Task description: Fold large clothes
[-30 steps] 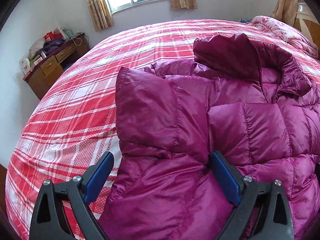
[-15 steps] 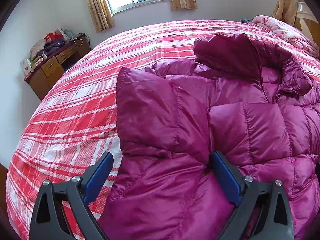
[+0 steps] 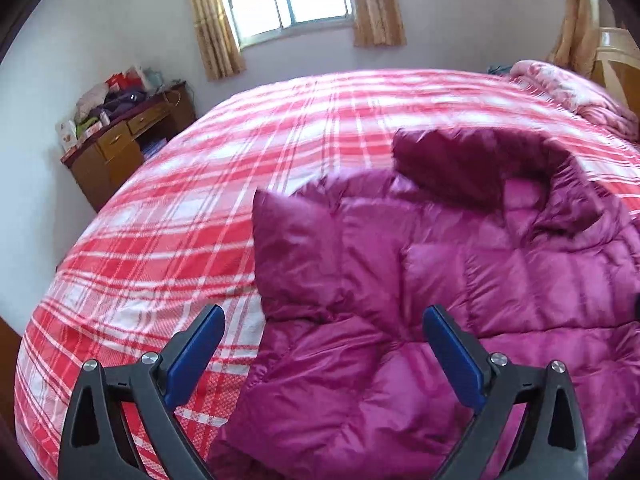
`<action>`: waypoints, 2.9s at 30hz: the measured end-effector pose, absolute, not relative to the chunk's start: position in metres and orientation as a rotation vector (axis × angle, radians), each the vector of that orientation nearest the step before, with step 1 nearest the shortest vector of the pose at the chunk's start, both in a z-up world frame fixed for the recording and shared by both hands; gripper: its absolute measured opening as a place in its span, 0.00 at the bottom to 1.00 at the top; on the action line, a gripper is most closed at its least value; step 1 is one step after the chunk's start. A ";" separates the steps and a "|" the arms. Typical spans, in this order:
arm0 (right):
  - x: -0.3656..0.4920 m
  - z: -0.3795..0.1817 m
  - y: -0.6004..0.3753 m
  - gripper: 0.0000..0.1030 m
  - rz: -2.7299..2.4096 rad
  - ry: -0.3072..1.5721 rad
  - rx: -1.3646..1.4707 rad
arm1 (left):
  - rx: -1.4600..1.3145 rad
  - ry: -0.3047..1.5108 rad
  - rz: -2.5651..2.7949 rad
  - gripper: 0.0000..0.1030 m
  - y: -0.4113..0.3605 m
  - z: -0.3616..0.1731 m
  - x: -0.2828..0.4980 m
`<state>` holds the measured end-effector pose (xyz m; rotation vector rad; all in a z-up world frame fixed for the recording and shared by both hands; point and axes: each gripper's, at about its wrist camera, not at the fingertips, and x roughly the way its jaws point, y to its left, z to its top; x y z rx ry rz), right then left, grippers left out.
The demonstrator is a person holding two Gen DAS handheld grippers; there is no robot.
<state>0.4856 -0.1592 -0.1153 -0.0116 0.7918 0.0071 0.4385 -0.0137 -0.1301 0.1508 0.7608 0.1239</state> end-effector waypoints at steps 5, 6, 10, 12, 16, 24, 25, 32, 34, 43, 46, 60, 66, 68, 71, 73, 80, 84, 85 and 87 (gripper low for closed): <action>0.506 -0.151 -0.159 0.61 0.035 0.870 0.035 | 0.237 0.784 0.085 0.97 -0.036 -0.141 0.446; 0.506 -0.155 -0.160 0.61 0.038 0.867 0.031 | 0.256 0.802 0.092 0.97 -0.039 -0.150 0.450; 0.504 -0.164 -0.163 0.61 0.059 0.882 0.040 | 0.217 0.834 0.072 0.97 -0.035 -0.164 0.456; 0.506 -0.167 -0.162 0.61 0.058 0.892 0.038 | 0.234 0.835 0.078 0.98 -0.036 -0.165 0.456; 0.506 -0.168 -0.158 0.61 0.049 0.892 0.015 | 0.247 0.833 0.092 0.99 -0.037 -0.167 0.457; 0.494 -0.143 -0.175 0.58 0.087 0.817 0.035 | 0.191 0.766 0.116 0.99 -0.027 -0.136 0.442; 0.488 -0.131 -0.185 0.59 0.070 0.764 0.038 | 0.155 0.728 0.123 0.99 -0.018 -0.122 0.441; 0.517 -0.120 -0.270 0.67 -0.173 0.741 0.071 | 0.184 0.802 0.238 0.99 0.010 -0.126 0.494; 0.531 -0.137 -0.287 0.67 -0.193 0.800 0.086 | 0.229 0.857 0.253 0.99 0.010 -0.148 0.506; 0.541 -0.175 -0.304 0.66 -0.114 0.906 0.171 | 0.205 0.858 0.259 0.99 0.014 -0.170 0.506; 0.540 -0.177 -0.300 0.68 -0.119 0.910 0.155 | 0.279 0.823 0.303 0.99 0.002 -0.172 0.504; 0.539 -0.121 -0.292 0.76 -0.090 0.821 0.113 | 0.178 0.699 0.119 0.99 -0.009 -0.076 0.491; 0.591 -0.111 -0.269 0.76 0.035 0.824 0.120 | 0.136 0.736 0.107 0.99 -0.031 -0.062 0.554; 0.610 -0.111 -0.263 0.76 0.049 0.832 0.111 | 0.144 0.757 0.076 0.99 -0.043 -0.062 0.576; 0.633 -0.112 -0.260 0.76 0.047 0.834 0.086 | 0.223 0.774 0.073 0.99 -0.065 -0.072 0.599; 0.643 -0.114 -0.259 0.76 0.053 0.840 0.082 | 0.250 0.796 0.066 0.99 -0.070 -0.087 0.608; 0.655 -0.129 -0.241 0.30 0.090 0.880 -0.065 | 0.217 0.843 -0.003 0.73 -0.054 -0.115 0.603; 0.635 -0.128 -0.236 0.09 0.079 0.847 -0.139 | 0.195 0.898 -0.082 0.19 -0.047 -0.118 0.591; 0.629 -0.127 -0.238 0.08 0.073 0.837 -0.140 | 0.208 0.896 -0.077 0.19 -0.046 -0.119 0.585; 0.618 -0.125 -0.243 0.06 0.059 0.817 -0.139 | 0.232 0.887 -0.076 0.18 -0.045 -0.120 0.573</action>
